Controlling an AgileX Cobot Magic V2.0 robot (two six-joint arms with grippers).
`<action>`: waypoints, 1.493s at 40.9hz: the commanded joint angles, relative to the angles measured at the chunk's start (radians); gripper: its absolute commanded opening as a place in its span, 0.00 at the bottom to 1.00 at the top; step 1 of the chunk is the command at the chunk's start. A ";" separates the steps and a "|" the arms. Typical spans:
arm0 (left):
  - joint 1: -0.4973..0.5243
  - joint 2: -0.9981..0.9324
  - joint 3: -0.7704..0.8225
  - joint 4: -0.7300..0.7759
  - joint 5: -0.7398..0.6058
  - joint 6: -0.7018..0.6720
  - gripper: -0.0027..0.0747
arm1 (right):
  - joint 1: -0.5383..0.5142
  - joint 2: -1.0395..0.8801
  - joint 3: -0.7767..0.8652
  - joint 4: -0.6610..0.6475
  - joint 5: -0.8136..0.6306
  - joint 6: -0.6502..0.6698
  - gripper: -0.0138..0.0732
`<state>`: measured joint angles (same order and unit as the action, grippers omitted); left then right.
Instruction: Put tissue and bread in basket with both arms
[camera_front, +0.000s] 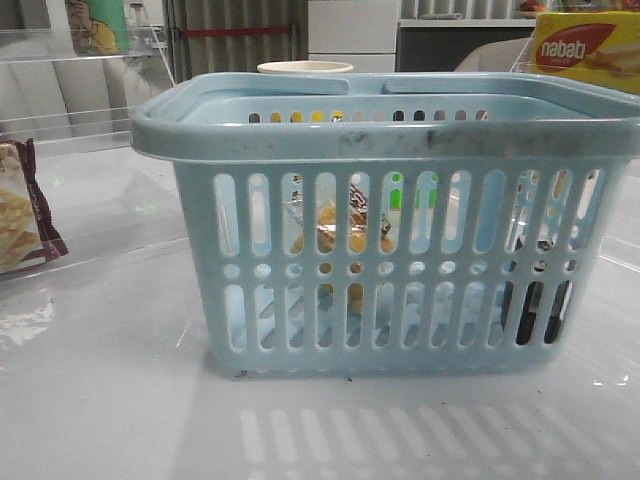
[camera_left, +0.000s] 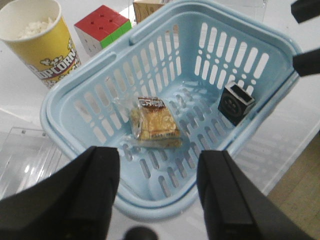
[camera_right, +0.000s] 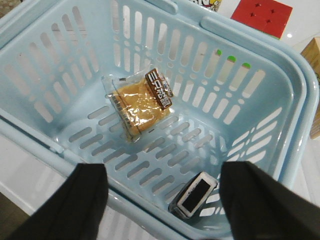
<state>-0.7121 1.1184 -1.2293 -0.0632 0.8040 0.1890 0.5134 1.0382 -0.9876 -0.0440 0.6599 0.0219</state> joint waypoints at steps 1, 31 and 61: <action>-0.009 -0.128 0.089 -0.015 -0.092 -0.006 0.58 | 0.001 -0.020 -0.029 -0.019 -0.072 -0.004 0.81; -0.009 -0.568 0.478 -0.019 -0.084 -0.038 0.58 | 0.001 -0.020 -0.029 -0.019 -0.072 -0.004 0.81; -0.009 -0.568 0.478 -0.019 -0.084 -0.038 0.15 | 0.001 -0.020 -0.029 -0.022 -0.039 -0.004 0.35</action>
<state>-0.7121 0.5481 -0.7251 -0.0670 0.7935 0.1610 0.5134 1.0382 -0.9876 -0.0478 0.6814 0.0219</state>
